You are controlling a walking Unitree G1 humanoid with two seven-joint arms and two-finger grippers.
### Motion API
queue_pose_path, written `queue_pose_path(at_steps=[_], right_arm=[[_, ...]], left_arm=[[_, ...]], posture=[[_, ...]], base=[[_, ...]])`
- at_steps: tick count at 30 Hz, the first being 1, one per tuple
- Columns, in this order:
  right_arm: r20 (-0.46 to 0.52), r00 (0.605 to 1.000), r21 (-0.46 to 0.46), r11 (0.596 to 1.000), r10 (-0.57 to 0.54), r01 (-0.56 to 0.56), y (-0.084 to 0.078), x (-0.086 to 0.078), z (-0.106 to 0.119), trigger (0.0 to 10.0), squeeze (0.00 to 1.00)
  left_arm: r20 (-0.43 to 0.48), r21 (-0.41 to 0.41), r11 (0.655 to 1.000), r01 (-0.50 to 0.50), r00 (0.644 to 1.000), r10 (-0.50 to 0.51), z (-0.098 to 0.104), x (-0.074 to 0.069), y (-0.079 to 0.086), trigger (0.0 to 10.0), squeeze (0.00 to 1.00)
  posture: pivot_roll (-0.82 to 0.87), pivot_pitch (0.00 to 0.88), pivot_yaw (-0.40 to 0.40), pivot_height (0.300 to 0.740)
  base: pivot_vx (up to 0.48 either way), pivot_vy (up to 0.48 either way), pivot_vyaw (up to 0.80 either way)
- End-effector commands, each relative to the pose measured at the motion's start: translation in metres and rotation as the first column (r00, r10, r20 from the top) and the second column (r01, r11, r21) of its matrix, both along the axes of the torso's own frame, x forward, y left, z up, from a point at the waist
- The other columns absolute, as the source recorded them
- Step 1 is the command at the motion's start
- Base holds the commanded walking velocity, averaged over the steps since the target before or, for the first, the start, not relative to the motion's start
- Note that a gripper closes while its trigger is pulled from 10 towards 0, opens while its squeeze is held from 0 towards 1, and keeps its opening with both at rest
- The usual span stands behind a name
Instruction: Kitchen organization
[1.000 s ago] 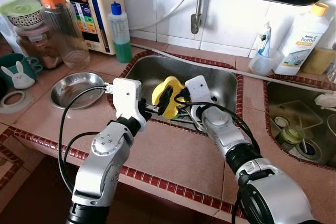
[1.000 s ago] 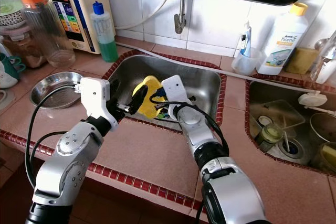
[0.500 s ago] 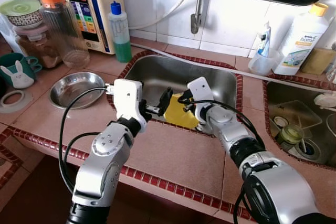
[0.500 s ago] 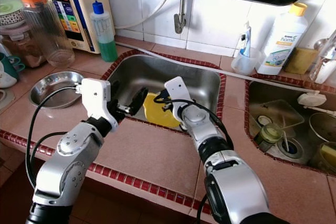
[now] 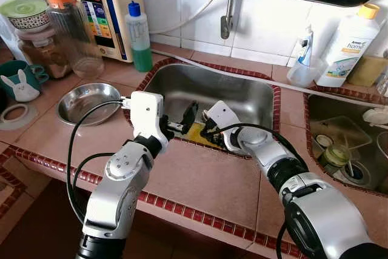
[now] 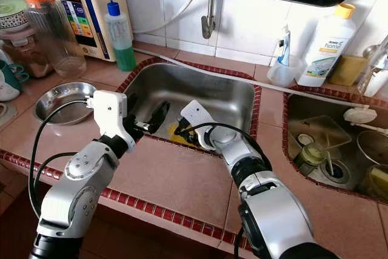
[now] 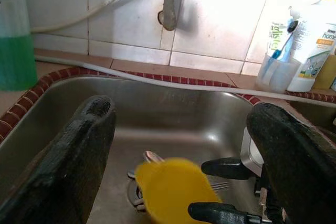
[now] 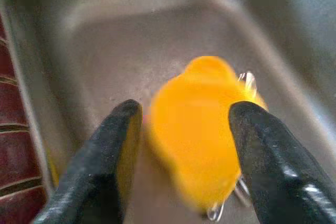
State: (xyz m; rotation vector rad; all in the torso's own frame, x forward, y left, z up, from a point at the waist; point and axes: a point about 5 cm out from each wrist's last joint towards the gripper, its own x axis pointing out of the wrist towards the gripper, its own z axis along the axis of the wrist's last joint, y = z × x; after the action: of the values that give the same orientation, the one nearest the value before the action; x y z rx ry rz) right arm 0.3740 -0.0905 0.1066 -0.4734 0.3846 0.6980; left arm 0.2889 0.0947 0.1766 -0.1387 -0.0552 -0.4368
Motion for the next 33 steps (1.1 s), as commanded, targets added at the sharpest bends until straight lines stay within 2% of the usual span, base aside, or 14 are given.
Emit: queue_pose_path(at_steps=[1, 7, 9, 11, 12, 33], right_arm=[[-0.009, 0.999, -0.025, 0.999, 0.037, -0.037, 0.000, 0.002, 0.006, 10.0, 1.00], [0.012, 0.999, -0.013, 0.999, 0.030, -0.030, -0.001, 0.005, 0.012, 10.0, 1.00], [0.039, 0.999, 0.044, 0.999, -0.003, 0.001, 0.000, 0.009, 0.021, 10.0, 1.00], [0.096, 0.995, 0.140, 0.990, -0.026, 0.012, 0.005, 0.013, 0.034, 10.0, 1.00], [0.107, 0.994, 0.183, 0.983, -0.034, 0.014, 0.007, 0.014, 0.038, 10.0, 0.86], [0.107, 0.994, 0.183, 0.983, -0.034, 0.014, 0.007, 0.014, 0.038, 10.0, 0.86]], left_arm=[[0.011, 0.009, 1.000, 0.002, 1.000, -0.002, 0.005, 0.001, -0.001, 10.0, 1.00], [0.011, 0.015, 1.000, -0.001, 1.000, 0.001, 0.004, 0.001, -0.001, 10.0, 1.00], [0.012, 0.015, 1.000, -0.005, 1.000, 0.005, 0.004, 0.001, -0.001, 10.0, 1.00], [0.013, 0.016, 1.000, -0.010, 1.000, 0.010, 0.004, 0.001, -0.001, 10.0, 1.00], [0.014, 0.017, 1.000, -0.014, 1.000, 0.013, 0.005, 0.001, 0.000, 10.0, 1.00], [0.014, 0.017, 1.000, -0.014, 1.000, 0.013, 0.005, 0.001, 0.000, 10.0, 1.00]], posture=[[0.18, 0.037, -0.035, 0.740], [0.18, 0.039, -0.036, 0.740], [0.18, 0.038, -0.036, 0.740], [0.18, 0.038, -0.037, 0.740], [0.18, 0.038, -0.037, 0.740], [0.18, 0.038, -0.037, 0.740]], base=[[0.000, 0.000, 0.00], [0.000, 0.000, 0.00], [0.000, 0.000, 0.00], [0.000, 0.000, 0.00], [0.000, 0.000, 0.00], [0.000, 0.000, 0.00]])
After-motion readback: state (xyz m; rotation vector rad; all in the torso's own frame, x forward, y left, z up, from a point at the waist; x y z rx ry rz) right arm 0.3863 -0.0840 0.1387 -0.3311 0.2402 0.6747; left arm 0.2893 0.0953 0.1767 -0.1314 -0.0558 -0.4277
